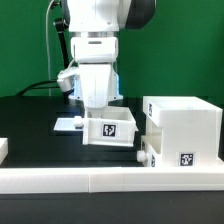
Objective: Assemble drawer
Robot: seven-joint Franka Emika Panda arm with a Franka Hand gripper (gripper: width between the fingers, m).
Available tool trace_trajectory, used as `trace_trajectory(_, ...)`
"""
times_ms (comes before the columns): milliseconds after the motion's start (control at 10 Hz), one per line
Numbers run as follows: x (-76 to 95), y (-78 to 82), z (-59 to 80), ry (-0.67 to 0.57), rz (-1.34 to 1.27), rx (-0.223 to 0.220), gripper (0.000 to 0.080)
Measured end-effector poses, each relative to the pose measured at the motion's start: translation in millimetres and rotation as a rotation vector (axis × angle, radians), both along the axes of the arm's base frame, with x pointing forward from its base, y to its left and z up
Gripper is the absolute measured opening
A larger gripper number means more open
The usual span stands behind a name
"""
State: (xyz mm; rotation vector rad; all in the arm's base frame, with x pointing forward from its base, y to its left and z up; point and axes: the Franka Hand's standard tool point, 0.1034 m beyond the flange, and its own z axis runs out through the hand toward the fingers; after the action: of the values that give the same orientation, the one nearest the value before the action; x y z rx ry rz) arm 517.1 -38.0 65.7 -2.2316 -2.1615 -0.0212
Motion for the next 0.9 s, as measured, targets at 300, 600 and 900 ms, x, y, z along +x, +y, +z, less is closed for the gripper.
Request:
trace_trajectory(300,13.2,-1.1,3.1,-0.005,0.007,0.002,0.0042)
trace_trajectory(600,11.5,-1.0,1.2,-0.001,0.007,0.003,0.0042)
trace_trajectory(900,20.6,8.8,4.0,0.027,0.027,0.007,0.0042)
